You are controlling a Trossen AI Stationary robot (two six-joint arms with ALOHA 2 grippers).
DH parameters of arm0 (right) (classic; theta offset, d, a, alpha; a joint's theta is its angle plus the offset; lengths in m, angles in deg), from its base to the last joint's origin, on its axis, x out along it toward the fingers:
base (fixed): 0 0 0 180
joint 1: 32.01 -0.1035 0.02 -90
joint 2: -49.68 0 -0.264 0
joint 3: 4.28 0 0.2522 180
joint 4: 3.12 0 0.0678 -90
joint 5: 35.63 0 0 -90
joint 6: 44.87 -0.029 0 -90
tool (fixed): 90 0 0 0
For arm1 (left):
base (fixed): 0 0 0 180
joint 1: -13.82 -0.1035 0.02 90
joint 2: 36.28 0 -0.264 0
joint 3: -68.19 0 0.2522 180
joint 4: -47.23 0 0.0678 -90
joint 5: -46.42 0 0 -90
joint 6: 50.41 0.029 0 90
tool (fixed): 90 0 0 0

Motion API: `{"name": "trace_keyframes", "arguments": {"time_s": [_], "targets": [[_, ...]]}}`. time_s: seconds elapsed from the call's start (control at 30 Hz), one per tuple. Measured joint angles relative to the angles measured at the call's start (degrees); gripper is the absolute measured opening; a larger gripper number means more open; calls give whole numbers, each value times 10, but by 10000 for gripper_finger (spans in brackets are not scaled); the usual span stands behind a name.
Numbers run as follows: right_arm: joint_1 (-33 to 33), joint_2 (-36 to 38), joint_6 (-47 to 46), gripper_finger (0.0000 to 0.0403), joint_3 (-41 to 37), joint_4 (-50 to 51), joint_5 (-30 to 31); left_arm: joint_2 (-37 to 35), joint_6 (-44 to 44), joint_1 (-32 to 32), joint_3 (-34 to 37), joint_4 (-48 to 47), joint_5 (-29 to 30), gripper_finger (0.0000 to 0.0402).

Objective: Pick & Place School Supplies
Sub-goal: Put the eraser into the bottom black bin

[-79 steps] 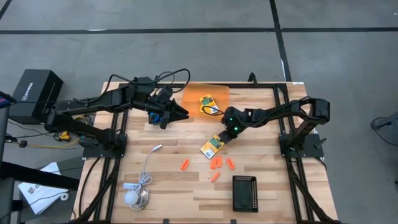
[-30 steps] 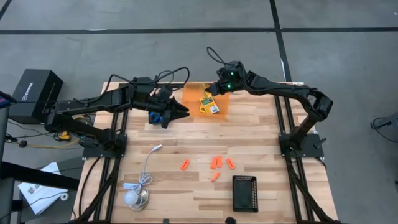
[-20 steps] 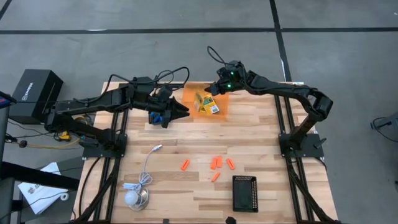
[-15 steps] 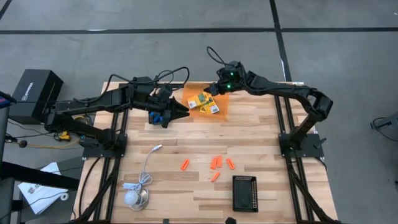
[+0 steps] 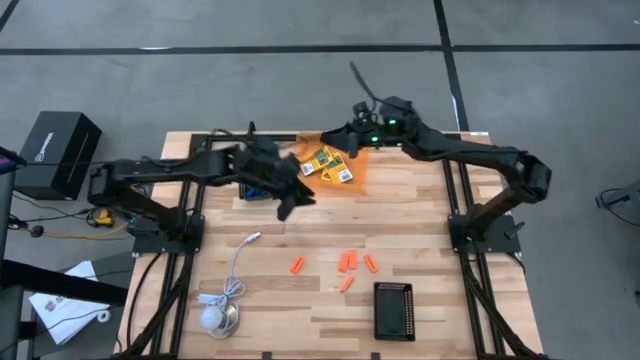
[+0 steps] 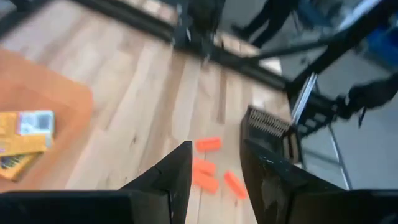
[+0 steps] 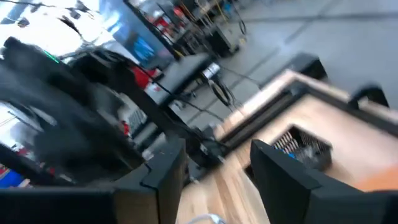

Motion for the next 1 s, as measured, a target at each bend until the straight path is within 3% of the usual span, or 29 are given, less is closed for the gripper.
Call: {"name": "trace_keyframes", "arguments": {"time_s": [0.27, 0.43, 0.57, 0.67, 0.77, 0.9, 1.0], "targets": [[-25, 171, 62, 150, 0, 126, -9, 84, 45, 41, 1, 1, 59, 131], [-71, 271, 109, 156, 0, 315, 47, 101, 45, 42, 1, -2, 110, 131], [-124, 319, 124, 159, 0, 421, 101, 75, 40, 31, 1, -12, 173, 131], [-170, 326, 144, 160, 0, 466, 137, 37, 27, 26, 1, -66, 225, 131], [-203, 301, 192, 159, 0, 495, 155, -6, 10, 34, 1, -177, 294, 131], [-221, 238, 284, 162, 0, 496, 149, -62, -55, 58, 1, -347, 348, 131], [-228, 185, 365, 164, 0, 481, 108, -89, -133, 86, 1, -449, 367, 131]]}}
